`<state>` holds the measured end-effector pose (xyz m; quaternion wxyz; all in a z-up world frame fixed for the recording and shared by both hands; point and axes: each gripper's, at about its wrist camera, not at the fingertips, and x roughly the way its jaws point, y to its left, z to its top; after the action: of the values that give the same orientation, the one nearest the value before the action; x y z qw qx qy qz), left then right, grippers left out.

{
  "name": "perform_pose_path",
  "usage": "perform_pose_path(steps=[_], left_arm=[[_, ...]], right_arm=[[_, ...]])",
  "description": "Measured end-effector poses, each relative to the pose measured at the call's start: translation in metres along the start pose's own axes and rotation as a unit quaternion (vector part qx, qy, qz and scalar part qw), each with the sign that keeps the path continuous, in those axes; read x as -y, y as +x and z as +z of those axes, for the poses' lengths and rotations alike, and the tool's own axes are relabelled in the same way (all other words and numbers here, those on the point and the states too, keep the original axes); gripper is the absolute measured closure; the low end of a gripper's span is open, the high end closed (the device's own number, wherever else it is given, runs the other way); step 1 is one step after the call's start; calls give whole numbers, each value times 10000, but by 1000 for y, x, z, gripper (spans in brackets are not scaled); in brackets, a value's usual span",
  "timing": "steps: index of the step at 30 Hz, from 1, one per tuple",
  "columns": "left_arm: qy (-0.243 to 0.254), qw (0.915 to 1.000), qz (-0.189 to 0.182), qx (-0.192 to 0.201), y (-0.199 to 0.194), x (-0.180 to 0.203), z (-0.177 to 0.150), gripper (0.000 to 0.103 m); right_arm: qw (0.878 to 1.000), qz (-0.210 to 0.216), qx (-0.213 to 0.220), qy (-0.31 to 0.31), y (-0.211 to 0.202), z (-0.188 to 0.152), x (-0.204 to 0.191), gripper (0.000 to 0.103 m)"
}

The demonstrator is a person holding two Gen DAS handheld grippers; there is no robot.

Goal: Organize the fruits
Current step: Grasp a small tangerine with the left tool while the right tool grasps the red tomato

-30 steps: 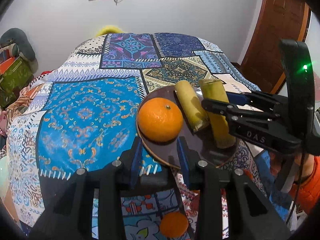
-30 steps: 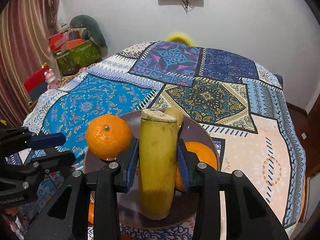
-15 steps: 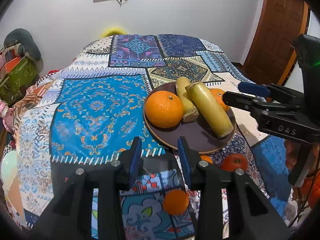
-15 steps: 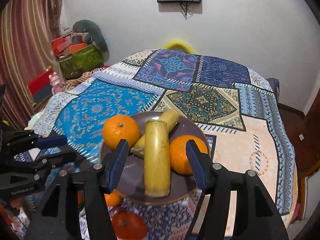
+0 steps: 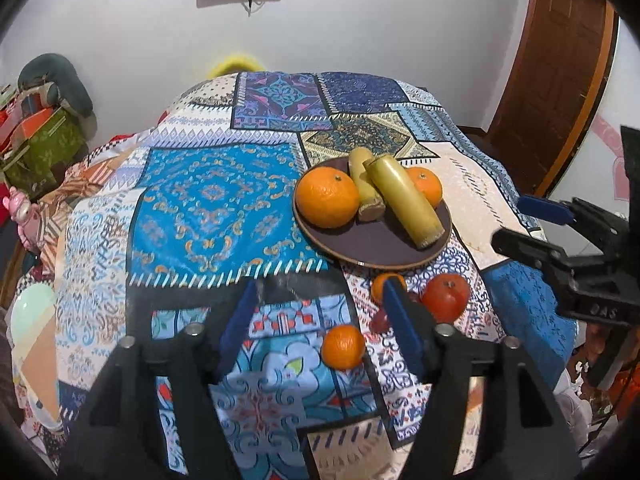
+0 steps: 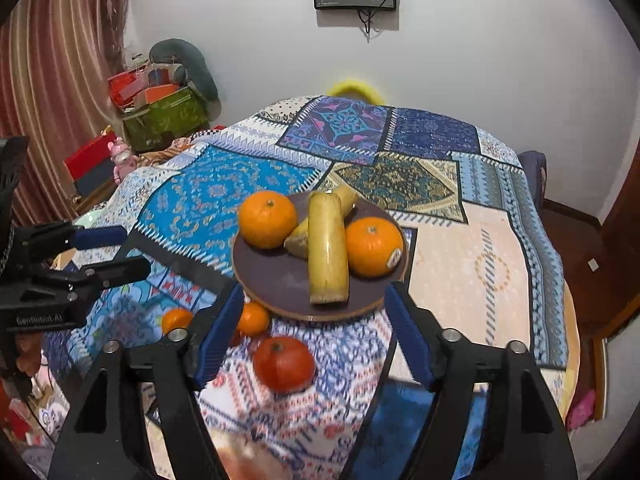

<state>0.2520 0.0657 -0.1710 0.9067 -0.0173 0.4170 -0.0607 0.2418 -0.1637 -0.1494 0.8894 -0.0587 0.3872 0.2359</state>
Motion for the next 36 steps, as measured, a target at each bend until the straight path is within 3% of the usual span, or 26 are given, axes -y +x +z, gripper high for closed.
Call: perform_pose_path(steps=[13,21,24,28,36], left_arm=[[19,9986,65,-522,29,3,-31,33],[1,9961,-222,-853,56,6,-41,55],[-44,9955,-362,-870,61,7,-44,55],[30,9952,-378,-901,65,12,-45,57],[-97,9942,-468,-962,75,9,-46,68]], right_arm=[[9987,157,-482,-77,13,-32,-12,28],[9960,340,-807,-181,41,-46,-18,33],[9943,449,-958,-145,50,-50,-17,39],[9933,497,-1038,-112,58,-52,-16,40],[9928,495,-1081,-130,69,-51,-17,51]])
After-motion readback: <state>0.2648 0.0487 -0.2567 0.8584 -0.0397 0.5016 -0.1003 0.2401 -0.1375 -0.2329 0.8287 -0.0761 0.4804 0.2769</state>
